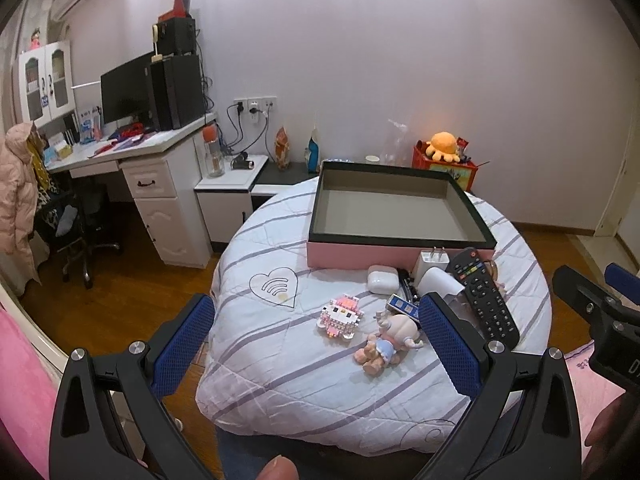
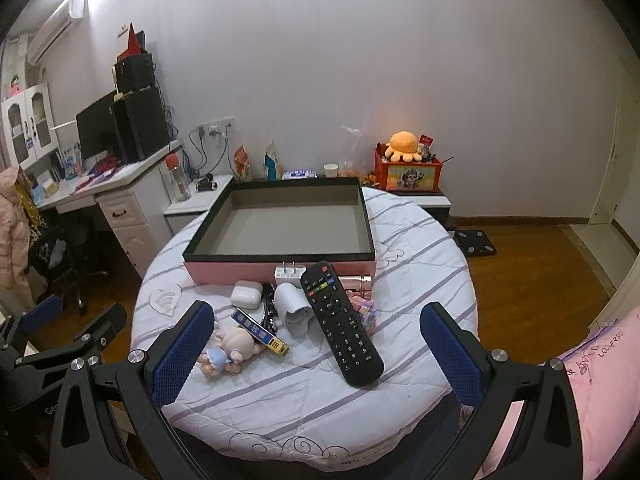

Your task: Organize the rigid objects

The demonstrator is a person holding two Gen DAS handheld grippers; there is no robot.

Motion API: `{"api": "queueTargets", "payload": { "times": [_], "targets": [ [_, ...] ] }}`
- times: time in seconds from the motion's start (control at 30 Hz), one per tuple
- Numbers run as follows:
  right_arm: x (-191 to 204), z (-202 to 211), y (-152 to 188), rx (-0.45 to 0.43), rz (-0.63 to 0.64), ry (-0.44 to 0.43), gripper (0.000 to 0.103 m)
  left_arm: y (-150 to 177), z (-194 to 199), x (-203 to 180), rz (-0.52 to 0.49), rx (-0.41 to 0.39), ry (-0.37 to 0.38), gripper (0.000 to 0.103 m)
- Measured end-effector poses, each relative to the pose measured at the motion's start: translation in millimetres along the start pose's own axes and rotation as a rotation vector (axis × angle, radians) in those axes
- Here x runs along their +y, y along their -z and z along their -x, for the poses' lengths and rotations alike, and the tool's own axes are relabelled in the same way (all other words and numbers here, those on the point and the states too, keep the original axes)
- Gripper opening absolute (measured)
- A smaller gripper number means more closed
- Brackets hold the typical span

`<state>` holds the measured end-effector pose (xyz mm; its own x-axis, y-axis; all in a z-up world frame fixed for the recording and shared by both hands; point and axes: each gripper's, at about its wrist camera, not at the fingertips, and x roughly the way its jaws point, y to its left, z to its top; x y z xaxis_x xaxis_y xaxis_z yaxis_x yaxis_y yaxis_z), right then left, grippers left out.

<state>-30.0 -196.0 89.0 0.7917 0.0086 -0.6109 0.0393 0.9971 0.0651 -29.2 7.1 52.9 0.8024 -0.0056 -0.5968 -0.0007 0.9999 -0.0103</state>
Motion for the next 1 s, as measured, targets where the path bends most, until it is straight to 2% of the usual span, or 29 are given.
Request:
{"api": "queueTargets", "payload": {
  "times": [0.43, 1.0],
  "targets": [
    [1, 23, 6, -0.012, -0.007, -0.001, 0.103, 4, 27, -1, -0.013, -0.025, 0.017, 0.103],
    [2, 23, 9, 0.002, -0.001, -0.006, 0.103, 6, 26, -1, -0.017, -0.005, 0.018, 0.103]
  ]
}}
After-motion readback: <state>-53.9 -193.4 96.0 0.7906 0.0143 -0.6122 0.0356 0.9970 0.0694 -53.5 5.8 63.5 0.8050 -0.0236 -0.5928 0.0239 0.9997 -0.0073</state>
